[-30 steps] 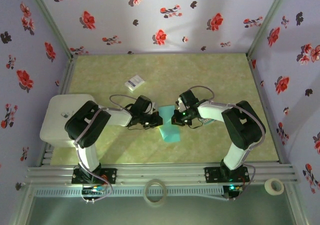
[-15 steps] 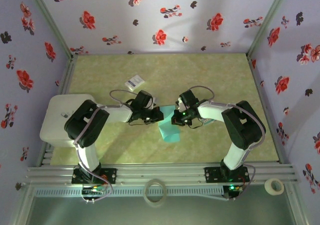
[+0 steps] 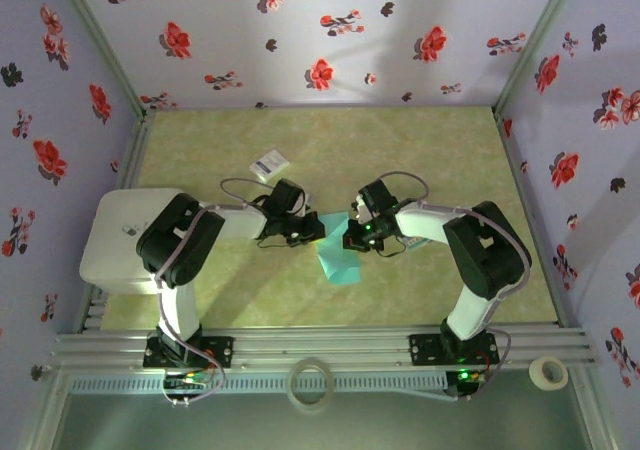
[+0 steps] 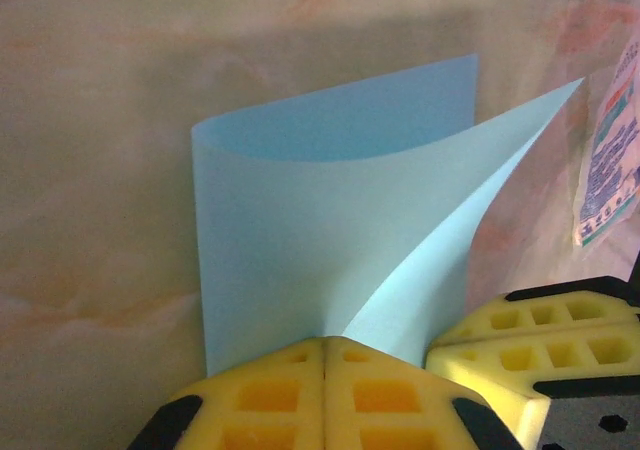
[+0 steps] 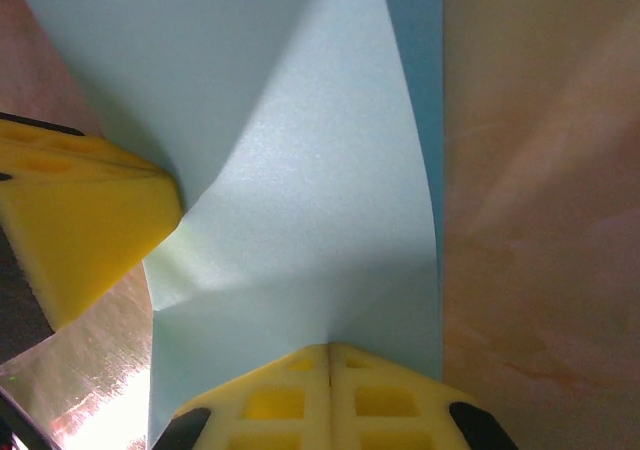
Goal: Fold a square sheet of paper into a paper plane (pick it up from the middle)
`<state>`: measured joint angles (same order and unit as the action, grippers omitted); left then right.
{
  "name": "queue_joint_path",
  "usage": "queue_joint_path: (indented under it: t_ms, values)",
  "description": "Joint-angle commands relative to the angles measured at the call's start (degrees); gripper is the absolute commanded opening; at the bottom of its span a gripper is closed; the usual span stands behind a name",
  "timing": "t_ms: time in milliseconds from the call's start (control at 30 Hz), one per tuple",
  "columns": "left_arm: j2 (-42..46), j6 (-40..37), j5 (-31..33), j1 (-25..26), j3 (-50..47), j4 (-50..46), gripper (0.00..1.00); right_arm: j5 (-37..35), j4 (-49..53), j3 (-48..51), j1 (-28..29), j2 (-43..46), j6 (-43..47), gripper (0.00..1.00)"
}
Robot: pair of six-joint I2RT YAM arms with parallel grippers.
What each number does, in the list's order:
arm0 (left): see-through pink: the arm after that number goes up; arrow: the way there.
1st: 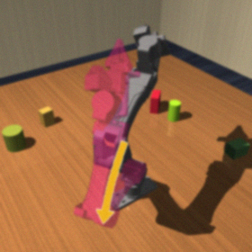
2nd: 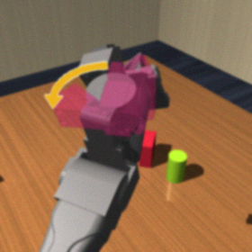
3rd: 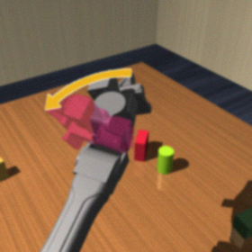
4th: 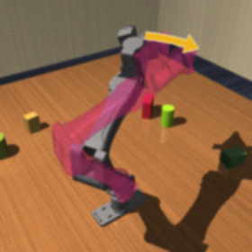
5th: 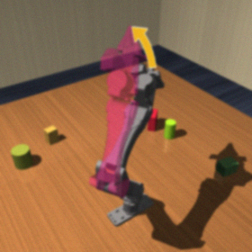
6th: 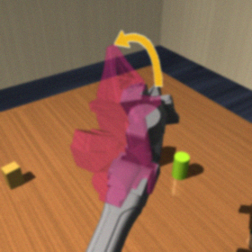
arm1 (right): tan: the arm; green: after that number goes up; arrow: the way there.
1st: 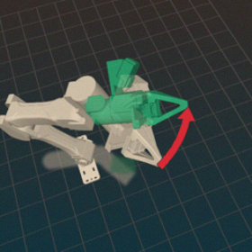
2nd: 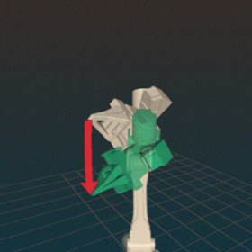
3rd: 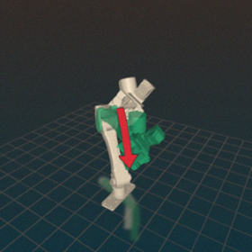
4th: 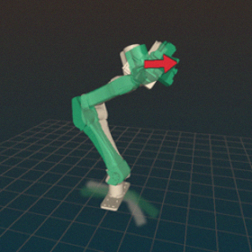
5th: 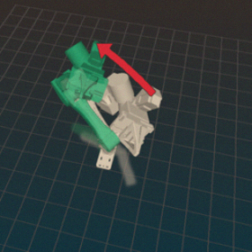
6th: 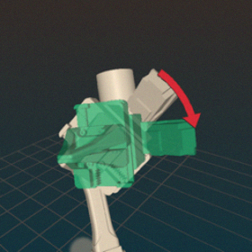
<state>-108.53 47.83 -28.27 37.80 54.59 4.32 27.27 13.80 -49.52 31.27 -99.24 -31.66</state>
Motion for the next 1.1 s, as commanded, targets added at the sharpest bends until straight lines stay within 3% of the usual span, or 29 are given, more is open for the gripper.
queue_joint_path:
  t_ms: [0, 233, 433, 833, 1067]
  values:
    - [-1.35, -3.07, 5.29, -0.84, 1.78, -9.08, 0.06, -4.95, 6.09, 1.4, -0.6, -2.3, 0.02, 0.0]
    - [0.44, -4.94, 1.51, -0.89, 7.67, -11.16, 0.08, -5.1, 5.83, 1.61, -0.59, -2.27, -0.14, 0.0]
    - [-3.34, -5.03, -1.44, -0.97, 9.19, -9.46, 0.09, -5.03, 5.65, 1.65, -0.59, -2.23, -0.2, 0.0]
    - [-6.29, -3.04, 3.7, -4.81, 8.58, -9.27, 0.08, -4.94, 5.57, 2.06, -0.59, -1.95, -0.29, 0.0]
    - [-7.71, -3.3, 6.54, -5.63, 13.44, -14.18, 0.1, -4.77, 5.62, 2.06, -0.59, -1.92, -0.32, 0.0]
